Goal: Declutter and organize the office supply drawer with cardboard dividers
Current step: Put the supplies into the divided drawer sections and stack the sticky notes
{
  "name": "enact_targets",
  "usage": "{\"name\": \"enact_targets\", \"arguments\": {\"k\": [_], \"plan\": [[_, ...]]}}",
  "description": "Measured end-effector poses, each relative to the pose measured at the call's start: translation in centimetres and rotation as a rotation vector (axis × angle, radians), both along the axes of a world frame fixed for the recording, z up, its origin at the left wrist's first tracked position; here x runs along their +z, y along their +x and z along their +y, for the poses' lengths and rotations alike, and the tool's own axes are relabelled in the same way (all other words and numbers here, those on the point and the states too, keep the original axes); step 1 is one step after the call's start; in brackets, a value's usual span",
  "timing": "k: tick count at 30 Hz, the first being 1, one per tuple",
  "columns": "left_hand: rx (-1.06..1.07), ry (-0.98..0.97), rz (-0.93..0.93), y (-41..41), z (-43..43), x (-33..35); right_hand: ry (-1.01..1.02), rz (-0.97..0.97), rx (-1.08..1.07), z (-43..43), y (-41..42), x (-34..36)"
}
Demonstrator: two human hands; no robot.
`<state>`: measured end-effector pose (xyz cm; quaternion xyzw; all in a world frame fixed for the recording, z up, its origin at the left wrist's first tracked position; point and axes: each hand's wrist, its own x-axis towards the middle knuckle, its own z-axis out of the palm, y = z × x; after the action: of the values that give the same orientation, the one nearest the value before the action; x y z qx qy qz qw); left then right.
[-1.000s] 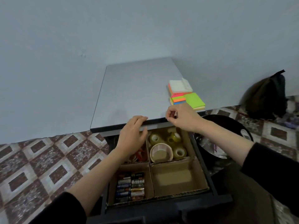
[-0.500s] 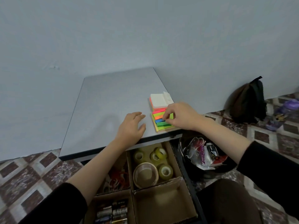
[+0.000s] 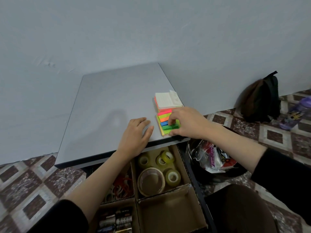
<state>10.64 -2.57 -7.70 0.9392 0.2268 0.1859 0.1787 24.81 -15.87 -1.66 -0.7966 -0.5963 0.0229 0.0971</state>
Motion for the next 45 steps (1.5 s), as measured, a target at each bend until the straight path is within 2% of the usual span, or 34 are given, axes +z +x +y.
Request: {"name": "enact_targets", "arguments": {"k": [45], "plan": [[0.000, 0.087, -0.005, 0.07, 0.13, -0.59, -0.029, 0.059, 0.034, -0.04, -0.16, 0.53]]}}
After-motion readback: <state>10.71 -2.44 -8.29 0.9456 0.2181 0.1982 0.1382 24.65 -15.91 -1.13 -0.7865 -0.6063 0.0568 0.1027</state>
